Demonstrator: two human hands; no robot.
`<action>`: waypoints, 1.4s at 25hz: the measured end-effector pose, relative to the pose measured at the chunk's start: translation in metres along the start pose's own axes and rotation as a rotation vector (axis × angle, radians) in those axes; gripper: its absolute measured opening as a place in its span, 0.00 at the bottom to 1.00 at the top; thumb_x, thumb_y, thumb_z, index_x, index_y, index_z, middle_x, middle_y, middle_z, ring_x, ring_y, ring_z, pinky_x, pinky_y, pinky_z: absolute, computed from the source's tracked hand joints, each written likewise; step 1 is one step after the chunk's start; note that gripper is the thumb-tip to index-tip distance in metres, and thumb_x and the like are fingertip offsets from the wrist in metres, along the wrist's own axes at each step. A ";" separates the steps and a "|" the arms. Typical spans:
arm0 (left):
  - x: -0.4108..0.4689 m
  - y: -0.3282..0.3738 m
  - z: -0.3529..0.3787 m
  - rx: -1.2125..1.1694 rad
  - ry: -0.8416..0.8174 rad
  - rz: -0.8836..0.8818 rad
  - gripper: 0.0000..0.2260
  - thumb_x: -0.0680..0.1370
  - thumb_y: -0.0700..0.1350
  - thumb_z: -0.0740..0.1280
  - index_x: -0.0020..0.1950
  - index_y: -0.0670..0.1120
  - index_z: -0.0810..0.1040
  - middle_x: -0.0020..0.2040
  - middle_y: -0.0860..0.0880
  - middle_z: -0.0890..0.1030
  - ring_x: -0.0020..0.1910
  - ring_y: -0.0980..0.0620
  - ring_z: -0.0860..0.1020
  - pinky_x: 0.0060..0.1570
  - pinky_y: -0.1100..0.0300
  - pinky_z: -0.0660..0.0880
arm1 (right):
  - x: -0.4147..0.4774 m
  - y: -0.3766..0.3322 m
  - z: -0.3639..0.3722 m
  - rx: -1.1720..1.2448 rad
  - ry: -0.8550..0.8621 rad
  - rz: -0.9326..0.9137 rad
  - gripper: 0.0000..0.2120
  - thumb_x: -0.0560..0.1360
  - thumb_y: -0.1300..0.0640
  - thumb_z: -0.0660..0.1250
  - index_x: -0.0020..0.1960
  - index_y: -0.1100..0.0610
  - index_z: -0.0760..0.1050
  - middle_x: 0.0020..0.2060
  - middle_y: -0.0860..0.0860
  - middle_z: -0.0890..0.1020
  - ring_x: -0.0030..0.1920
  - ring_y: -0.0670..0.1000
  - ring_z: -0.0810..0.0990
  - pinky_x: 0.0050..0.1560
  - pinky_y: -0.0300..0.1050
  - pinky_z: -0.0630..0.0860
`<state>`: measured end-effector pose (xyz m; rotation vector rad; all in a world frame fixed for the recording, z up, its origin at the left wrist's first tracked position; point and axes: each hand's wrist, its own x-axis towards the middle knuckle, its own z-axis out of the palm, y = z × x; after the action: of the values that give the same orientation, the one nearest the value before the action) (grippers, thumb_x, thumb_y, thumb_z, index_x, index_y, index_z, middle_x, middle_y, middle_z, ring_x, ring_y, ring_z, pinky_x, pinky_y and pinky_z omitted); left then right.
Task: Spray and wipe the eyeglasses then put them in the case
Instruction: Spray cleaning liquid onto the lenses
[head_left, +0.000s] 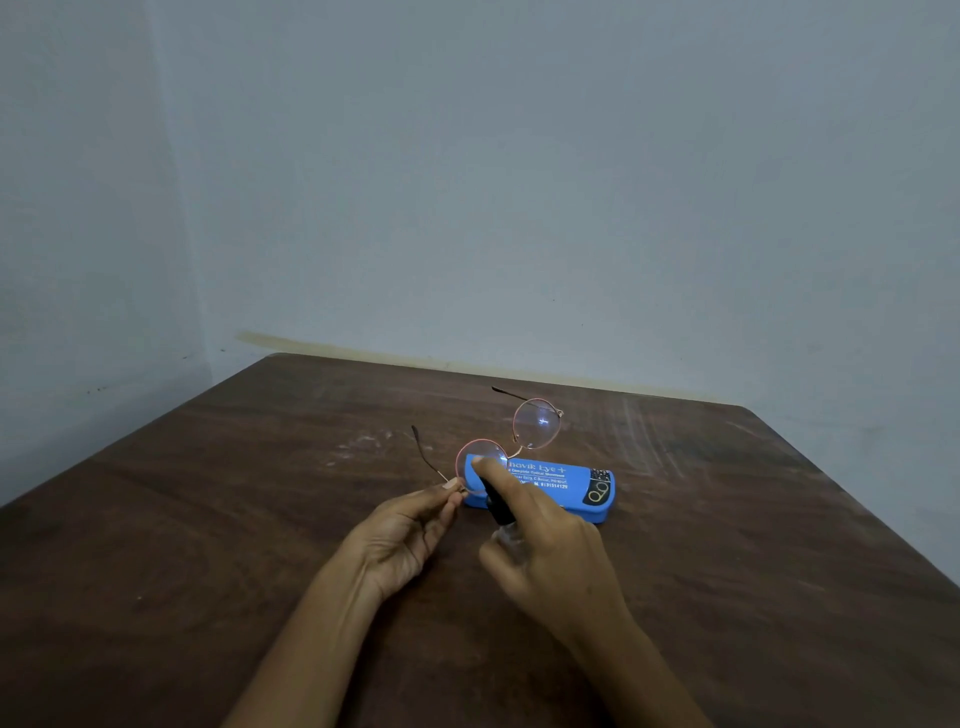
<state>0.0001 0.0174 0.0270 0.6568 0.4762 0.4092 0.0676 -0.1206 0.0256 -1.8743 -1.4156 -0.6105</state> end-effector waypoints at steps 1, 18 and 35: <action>-0.001 0.000 0.000 0.008 -0.003 0.007 0.17 0.75 0.31 0.59 0.30 0.34 0.81 0.27 0.43 0.82 0.24 0.55 0.80 0.23 0.70 0.75 | 0.000 -0.001 0.000 -0.022 -0.019 -0.021 0.31 0.64 0.51 0.56 0.66 0.37 0.55 0.36 0.47 0.79 0.32 0.51 0.79 0.28 0.46 0.77; -0.007 0.001 0.002 0.041 0.005 -0.013 0.15 0.75 0.31 0.60 0.31 0.35 0.81 0.26 0.43 0.81 0.23 0.55 0.79 0.23 0.69 0.76 | 0.007 0.023 -0.014 0.164 0.279 0.277 0.31 0.62 0.60 0.64 0.60 0.38 0.62 0.33 0.46 0.77 0.35 0.48 0.75 0.32 0.28 0.68; -0.010 0.003 0.004 0.050 0.002 -0.050 0.08 0.75 0.32 0.60 0.40 0.34 0.78 0.27 0.42 0.81 0.23 0.55 0.80 0.23 0.68 0.76 | 0.006 0.027 -0.014 0.167 0.248 0.238 0.32 0.63 0.62 0.64 0.61 0.39 0.63 0.34 0.51 0.80 0.36 0.50 0.74 0.32 0.30 0.69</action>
<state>-0.0069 0.0125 0.0342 0.6914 0.5051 0.3517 0.0961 -0.1322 0.0320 -1.7347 -1.0344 -0.5659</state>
